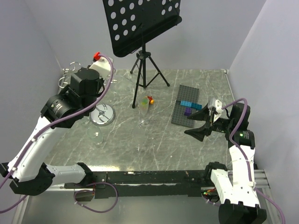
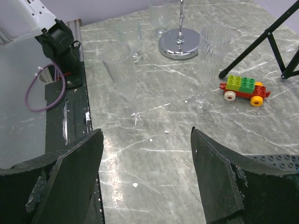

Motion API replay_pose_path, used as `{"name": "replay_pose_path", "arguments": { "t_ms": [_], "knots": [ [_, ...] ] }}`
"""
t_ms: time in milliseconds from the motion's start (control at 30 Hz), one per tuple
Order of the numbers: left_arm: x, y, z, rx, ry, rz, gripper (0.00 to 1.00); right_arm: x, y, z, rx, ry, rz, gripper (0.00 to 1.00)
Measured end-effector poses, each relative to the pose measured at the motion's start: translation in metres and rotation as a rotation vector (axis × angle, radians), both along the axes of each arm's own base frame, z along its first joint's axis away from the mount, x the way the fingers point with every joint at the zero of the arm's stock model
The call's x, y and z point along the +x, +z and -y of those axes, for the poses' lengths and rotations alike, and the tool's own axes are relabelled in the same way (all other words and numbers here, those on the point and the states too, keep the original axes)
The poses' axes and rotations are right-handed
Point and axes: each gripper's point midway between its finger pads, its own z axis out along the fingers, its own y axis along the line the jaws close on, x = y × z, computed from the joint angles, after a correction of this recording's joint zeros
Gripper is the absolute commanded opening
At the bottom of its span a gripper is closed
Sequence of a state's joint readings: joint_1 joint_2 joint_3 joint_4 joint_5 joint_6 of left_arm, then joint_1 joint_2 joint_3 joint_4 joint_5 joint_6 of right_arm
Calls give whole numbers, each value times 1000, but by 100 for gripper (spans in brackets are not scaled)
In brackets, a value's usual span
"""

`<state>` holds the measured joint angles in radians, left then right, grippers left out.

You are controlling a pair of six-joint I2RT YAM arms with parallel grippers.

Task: Place the wine glass upside down on the wine glass rack
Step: Turn the wine glass upside down at the wine rack.

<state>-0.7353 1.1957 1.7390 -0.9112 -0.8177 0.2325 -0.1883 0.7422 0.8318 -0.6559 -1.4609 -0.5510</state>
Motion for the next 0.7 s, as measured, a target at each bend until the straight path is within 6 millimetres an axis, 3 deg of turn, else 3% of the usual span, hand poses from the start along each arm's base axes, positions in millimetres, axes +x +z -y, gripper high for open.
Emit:
{"name": "replay_pose_path", "arguments": {
  "t_ms": [700],
  "knots": [
    [27, -32, 11, 246, -17, -39, 1, -3, -1, 0, -4, 2, 7, 82]
  ]
}}
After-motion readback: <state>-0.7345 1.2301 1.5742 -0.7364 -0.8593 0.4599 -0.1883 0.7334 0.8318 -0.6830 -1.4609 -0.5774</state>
